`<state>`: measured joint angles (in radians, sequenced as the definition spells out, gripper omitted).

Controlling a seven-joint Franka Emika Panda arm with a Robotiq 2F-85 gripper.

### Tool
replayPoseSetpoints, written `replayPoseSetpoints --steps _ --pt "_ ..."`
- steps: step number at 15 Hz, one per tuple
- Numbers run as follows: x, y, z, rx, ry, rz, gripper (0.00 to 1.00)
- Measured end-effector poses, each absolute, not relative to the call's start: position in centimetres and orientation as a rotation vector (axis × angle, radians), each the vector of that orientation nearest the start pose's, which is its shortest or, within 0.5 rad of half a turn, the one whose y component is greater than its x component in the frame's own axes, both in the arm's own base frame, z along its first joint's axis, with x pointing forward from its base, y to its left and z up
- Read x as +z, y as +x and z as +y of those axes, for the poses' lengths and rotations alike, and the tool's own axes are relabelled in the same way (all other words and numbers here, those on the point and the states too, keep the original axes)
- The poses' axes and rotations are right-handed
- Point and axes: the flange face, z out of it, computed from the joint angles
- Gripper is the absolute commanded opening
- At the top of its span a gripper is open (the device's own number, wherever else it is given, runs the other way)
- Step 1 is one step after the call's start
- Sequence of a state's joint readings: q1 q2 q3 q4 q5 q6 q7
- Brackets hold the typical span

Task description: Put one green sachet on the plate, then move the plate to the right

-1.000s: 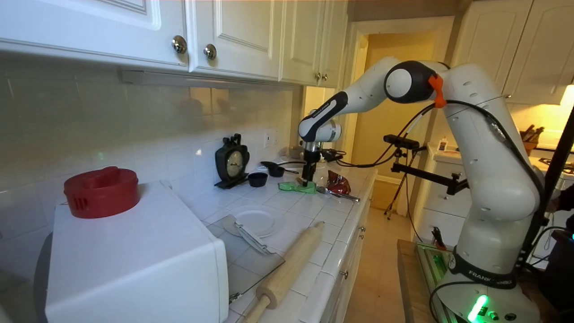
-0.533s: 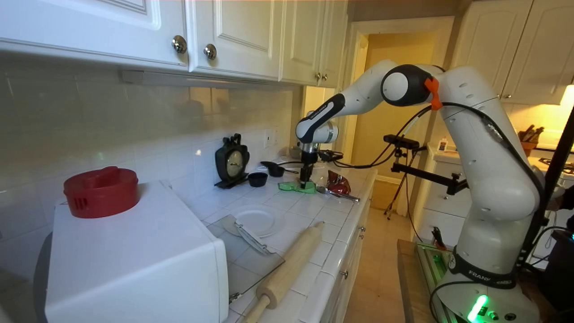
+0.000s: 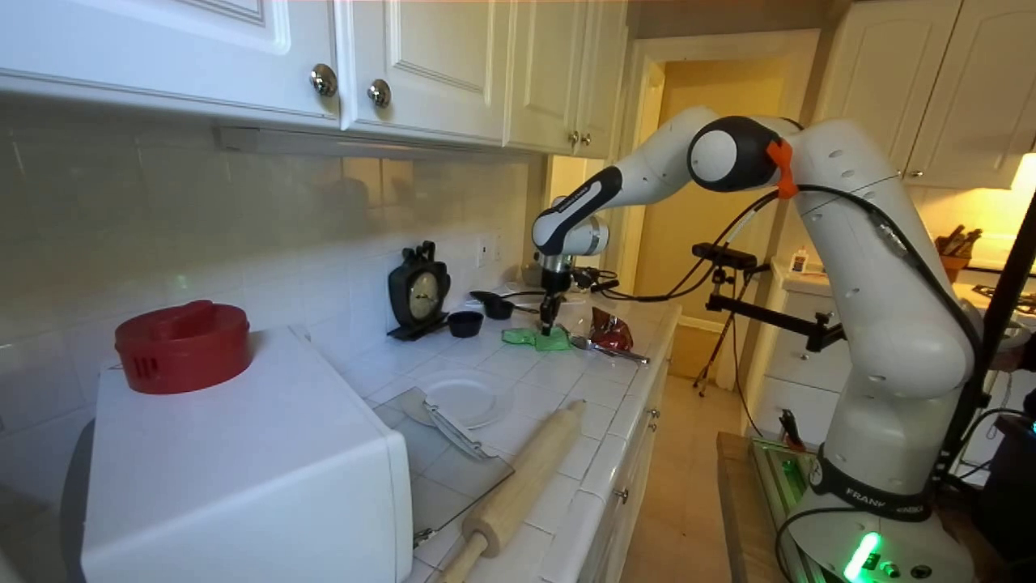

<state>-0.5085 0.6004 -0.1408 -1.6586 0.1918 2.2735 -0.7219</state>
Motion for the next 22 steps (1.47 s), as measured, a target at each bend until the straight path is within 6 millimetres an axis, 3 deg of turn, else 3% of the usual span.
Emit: replayPoseSetpoints --steps 3,6,9,12,17,22 --pt "26.9 55.8 -40.0 -0.1 -3.107 0.027 0.0" --pt "28.6 56.6 -39.0 -0.133 -3.127 -0.027 0.0" --pt "31.4 57.8 -37.1 -0.22 -3.154 -0.095 0.0" --pt "33.0 58.1 -34.5 -0.193 -3.195 -0.289 0.0" --pt "33.5 57.7 -30.3 -0.094 -3.231 -0.607 0.01" --pt "33.5 57.5 -30.2 -0.09 -3.231 -0.606 0.0"
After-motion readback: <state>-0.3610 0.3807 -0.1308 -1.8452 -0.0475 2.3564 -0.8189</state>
